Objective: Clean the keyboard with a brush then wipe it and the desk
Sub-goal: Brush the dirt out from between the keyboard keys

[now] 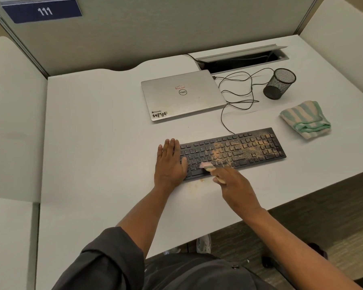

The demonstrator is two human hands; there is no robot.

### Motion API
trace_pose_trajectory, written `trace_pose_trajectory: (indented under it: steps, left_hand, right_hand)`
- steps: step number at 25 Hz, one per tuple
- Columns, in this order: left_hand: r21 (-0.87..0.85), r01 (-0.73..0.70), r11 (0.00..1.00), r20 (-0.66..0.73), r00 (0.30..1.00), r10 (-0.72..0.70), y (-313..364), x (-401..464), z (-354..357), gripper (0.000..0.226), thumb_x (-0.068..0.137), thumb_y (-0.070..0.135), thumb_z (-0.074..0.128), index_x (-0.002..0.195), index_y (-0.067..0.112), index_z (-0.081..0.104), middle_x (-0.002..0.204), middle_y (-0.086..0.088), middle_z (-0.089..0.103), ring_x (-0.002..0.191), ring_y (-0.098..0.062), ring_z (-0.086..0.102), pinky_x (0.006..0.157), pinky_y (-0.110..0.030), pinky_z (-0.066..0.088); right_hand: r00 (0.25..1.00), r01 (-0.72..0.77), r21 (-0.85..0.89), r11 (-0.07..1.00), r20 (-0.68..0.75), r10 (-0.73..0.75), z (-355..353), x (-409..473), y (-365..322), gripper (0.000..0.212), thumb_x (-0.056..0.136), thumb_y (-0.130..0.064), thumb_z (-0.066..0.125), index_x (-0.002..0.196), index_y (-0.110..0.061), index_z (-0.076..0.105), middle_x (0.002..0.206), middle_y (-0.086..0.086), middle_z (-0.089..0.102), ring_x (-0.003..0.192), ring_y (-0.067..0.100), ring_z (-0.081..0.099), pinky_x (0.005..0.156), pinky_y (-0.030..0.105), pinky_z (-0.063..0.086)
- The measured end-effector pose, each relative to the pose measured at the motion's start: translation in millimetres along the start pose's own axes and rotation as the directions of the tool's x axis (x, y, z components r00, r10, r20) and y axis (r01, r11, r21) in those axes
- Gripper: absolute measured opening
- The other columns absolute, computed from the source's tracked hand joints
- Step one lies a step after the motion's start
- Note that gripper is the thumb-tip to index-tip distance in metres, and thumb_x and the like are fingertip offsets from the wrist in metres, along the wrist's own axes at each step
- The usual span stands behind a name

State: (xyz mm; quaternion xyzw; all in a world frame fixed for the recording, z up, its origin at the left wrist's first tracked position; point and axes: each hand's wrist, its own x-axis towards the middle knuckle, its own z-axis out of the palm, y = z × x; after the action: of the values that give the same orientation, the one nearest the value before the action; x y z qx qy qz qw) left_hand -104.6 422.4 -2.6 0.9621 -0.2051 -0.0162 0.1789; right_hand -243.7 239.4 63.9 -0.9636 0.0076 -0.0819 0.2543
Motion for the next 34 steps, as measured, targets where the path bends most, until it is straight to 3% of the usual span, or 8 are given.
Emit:
trace_pose_trajectory:
  steps: [2, 4, 9, 15, 20, 26, 30, 34]
  left_hand:
    - [0.006, 0.001, 1.000, 0.000, 1.000, -0.001, 0, 0, 0, 0.077, 0.095, 0.045, 0.015, 0.159, 0.003, 0.025, 0.165, -0.014, 0.026, 0.155, -0.029, 0.015, 0.127, -0.041, -0.003]
    - [0.011, 0.008, 1.000, 0.007, 1.000, -0.008, -1, 0, 0, 0.078, 0.094, 0.045, 0.014, 0.159, 0.004, 0.024, 0.166, -0.014, 0.025, 0.155, -0.028, 0.013, 0.127, -0.041, -0.004]
    - [0.018, 0.010, 1.000, 0.022, 1.000, -0.010, 0, 1, -1, 0.079, 0.093, 0.046, 0.012, 0.160, 0.004, 0.022, 0.166, -0.014, 0.023, 0.156, -0.028, 0.012, 0.127, -0.041, -0.004]
    - [0.025, 0.011, 1.000, 0.023, 1.000, -0.011, 1, 0, 0, 0.079, 0.093, 0.046, 0.012, 0.159, 0.004, 0.023, 0.166, -0.014, 0.024, 0.156, -0.028, 0.013, 0.128, -0.042, -0.002]
    - [0.025, 0.014, 1.000, 0.025, 1.000, -0.015, 0, 0, -1, 0.080, 0.093, 0.047, 0.011, 0.160, 0.005, 0.021, 0.167, -0.014, 0.022, 0.156, -0.027, 0.011, 0.127, -0.040, -0.004]
    - [0.019, 0.015, 1.000, 0.025, 1.000, -0.016, 1, 0, -1, 0.078, 0.094, 0.045, 0.014, 0.160, 0.005, 0.021, 0.166, -0.014, 0.023, 0.156, -0.027, 0.011, 0.127, -0.040, -0.004]
    - [0.025, 0.013, 1.000, 0.019, 1.000, -0.013, 0, 0, 0, 0.077, 0.094, 0.045, 0.015, 0.159, 0.004, 0.024, 0.165, -0.014, 0.026, 0.155, -0.029, 0.014, 0.128, -0.042, -0.002]
    - [0.021, 0.010, 1.000, 0.011, 1.000, -0.010, 1, 0, 0, 0.077, 0.094, 0.045, 0.015, 0.159, 0.003, 0.025, 0.165, -0.015, 0.026, 0.155, -0.029, 0.014, 0.128, -0.041, -0.002]
  right_hand:
    - [0.990, -0.131, 0.037, 0.991, -0.053, 0.133, -7, 4, 14, 0.013, 0.097, -0.010, 0.061, 0.107, -0.016, 0.066, 0.091, 0.002, 0.064, 0.076, 0.021, 0.059, 0.059, 0.022, 0.042]
    - [0.981, -0.178, 0.076, 0.981, -0.069, 0.183, -13, 10, 20, 0.012, 0.098, -0.012, 0.060, 0.107, -0.017, 0.066, 0.093, 0.003, 0.066, 0.078, 0.022, 0.060, 0.061, 0.032, 0.049]
    - [0.999, -0.034, 0.110, 0.993, 0.021, 0.032, -10, 0, 3, 0.013, 0.096, -0.011, 0.063, 0.107, -0.017, 0.065, 0.097, 0.001, 0.068, 0.081, 0.020, 0.062, 0.065, 0.037, 0.054]
    - [0.989, -0.125, 0.024, 0.992, -0.080, 0.127, -7, 0, -3, 0.010, 0.099, -0.012, 0.060, 0.107, -0.015, 0.065, 0.092, 0.001, 0.064, 0.076, 0.017, 0.055, 0.058, 0.027, 0.042]
    - [0.967, -0.202, 0.175, 0.963, -0.119, 0.225, -22, 30, -14, 0.012, 0.102, -0.022, 0.056, 0.099, -0.012, 0.062, 0.072, -0.003, 0.061, 0.059, 0.016, 0.054, 0.047, 0.026, 0.036]
    - [0.934, -0.327, -0.025, 0.945, 0.143, 0.328, -43, 87, -14, 0.023, 0.099, -0.020, 0.049, 0.088, -0.006, 0.064, 0.077, 0.006, 0.066, 0.074, 0.025, 0.064, 0.063, 0.033, 0.048]
    - [0.928, -0.365, 0.070, 0.928, 0.111, 0.356, -53, 108, -19, 0.022, 0.098, -0.018, 0.050, 0.090, -0.008, 0.068, 0.079, 0.005, 0.068, 0.073, 0.020, 0.062, 0.064, 0.031, 0.046]
    - [0.900, -0.386, 0.009, 0.923, 0.224, 0.374, -45, 103, -14, 0.023, 0.098, -0.018, 0.049, 0.086, -0.007, 0.066, 0.074, 0.003, 0.067, 0.073, 0.024, 0.065, 0.067, 0.034, 0.052]
